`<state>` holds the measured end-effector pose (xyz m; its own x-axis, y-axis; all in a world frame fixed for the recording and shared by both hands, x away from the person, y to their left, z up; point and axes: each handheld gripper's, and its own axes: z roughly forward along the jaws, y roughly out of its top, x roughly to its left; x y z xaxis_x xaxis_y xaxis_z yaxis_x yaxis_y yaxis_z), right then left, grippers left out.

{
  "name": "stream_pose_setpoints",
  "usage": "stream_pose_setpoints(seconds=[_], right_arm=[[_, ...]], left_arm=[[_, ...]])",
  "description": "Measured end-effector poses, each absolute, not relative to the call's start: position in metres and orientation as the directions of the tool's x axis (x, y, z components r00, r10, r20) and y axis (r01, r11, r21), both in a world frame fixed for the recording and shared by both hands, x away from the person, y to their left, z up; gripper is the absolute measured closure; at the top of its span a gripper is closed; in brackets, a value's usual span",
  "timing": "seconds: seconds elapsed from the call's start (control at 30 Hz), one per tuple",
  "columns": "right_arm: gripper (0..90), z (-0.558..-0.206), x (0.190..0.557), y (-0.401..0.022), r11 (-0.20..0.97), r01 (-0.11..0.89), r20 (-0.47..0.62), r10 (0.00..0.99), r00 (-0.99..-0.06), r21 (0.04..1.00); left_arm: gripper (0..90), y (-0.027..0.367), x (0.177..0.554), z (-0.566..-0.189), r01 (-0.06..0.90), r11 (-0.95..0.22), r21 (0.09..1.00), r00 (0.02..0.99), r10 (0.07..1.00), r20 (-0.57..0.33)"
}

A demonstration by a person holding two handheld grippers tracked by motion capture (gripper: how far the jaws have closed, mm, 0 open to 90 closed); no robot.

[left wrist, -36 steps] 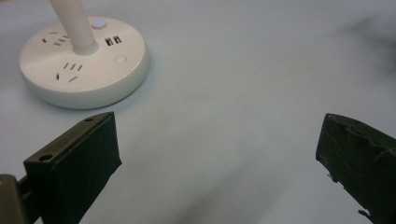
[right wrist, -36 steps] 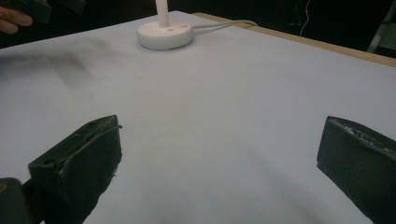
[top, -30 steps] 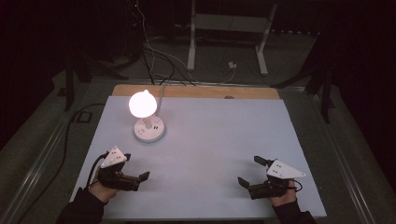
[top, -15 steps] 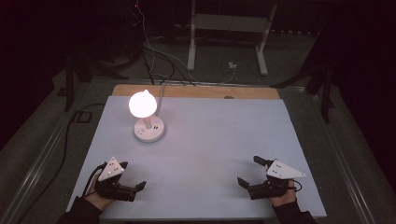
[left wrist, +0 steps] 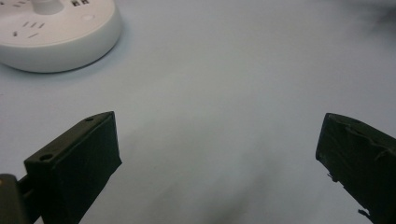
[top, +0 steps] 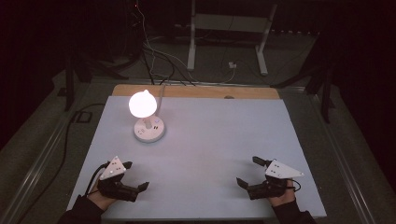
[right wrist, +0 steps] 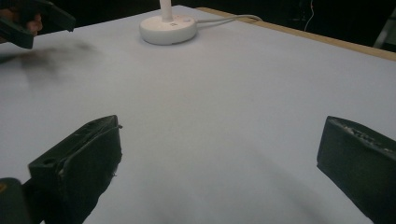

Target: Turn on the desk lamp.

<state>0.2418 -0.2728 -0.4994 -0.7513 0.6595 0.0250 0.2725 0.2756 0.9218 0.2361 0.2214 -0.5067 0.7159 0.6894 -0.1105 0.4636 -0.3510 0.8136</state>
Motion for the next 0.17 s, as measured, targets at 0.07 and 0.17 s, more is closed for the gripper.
stream_pose_setpoints(seconds=[0.07, 0.17], right_arm=[[0.0, -0.4997, 0.2421, -0.2728, 0.276, 0.275, 0.027, 0.659, -0.751, 0.921], [0.0, -0.4998, 0.2422, -0.2729, 0.278, 0.275, 0.025, 0.66, -0.751, 0.92]], left_arm=[[0.3, 0.2213, 0.2366, -0.5068, 0.47, -0.341, 0.814, 0.719, 0.683, -0.128], [0.3, 0.2205, 0.2374, -0.5076, 0.474, -0.348, 0.809, 0.717, 0.685, -0.126]])
